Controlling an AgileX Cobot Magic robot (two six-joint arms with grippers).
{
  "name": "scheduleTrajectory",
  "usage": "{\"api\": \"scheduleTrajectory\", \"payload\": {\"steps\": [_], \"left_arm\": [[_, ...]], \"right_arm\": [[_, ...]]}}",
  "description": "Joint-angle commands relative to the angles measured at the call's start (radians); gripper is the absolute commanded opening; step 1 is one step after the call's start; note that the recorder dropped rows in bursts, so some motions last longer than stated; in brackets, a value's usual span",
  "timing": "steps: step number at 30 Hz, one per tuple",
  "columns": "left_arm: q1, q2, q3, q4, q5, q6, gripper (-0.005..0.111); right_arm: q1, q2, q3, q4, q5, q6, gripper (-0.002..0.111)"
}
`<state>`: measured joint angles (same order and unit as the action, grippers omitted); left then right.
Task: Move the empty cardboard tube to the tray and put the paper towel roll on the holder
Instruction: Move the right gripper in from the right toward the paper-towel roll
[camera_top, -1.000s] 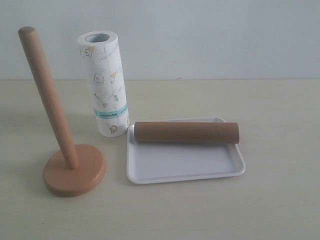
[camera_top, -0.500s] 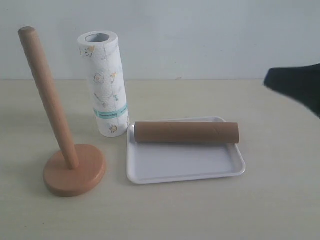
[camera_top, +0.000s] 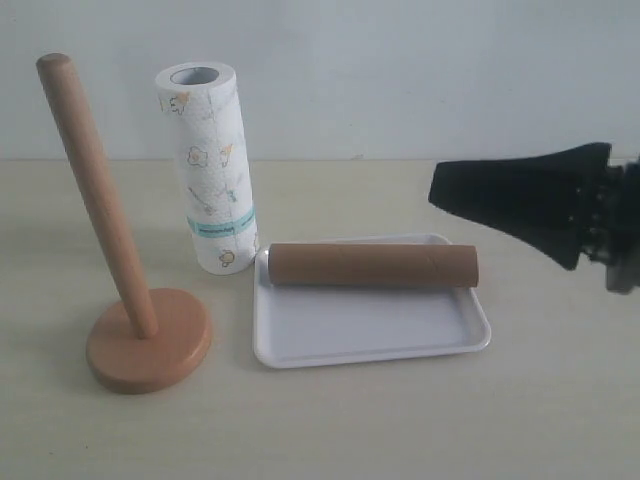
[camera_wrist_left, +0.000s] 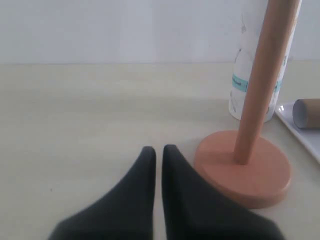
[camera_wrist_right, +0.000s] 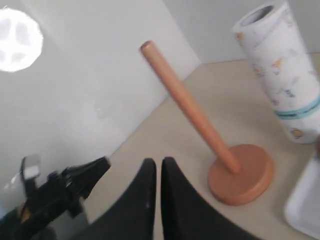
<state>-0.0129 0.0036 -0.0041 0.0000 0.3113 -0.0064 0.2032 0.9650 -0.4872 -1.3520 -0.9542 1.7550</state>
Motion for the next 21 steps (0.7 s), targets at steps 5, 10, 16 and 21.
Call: {"api": "scheduleTrajectory", "payload": {"steps": [5, 10, 16, 21], "left_arm": [[0.003, -0.004, 0.004, 0.000, -0.001, 0.006, 0.004], [0.003, -0.004, 0.004, 0.000, -0.001, 0.006, 0.004], [0.003, -0.004, 0.004, 0.000, -0.001, 0.006, 0.004], [0.003, -0.004, 0.004, 0.000, -0.001, 0.006, 0.004]], "right_arm": [[0.298, 0.024, -0.001, 0.655, 0.592, -0.270, 0.004], [0.462, 0.025, 0.006, 0.763, 0.716, -0.595, 0.004], [0.571, 0.025, 0.040, 0.763, 0.954, -0.740, 0.004], [0.620, 0.025, 0.028, 0.786, 1.128, -0.916, 0.004]]}}
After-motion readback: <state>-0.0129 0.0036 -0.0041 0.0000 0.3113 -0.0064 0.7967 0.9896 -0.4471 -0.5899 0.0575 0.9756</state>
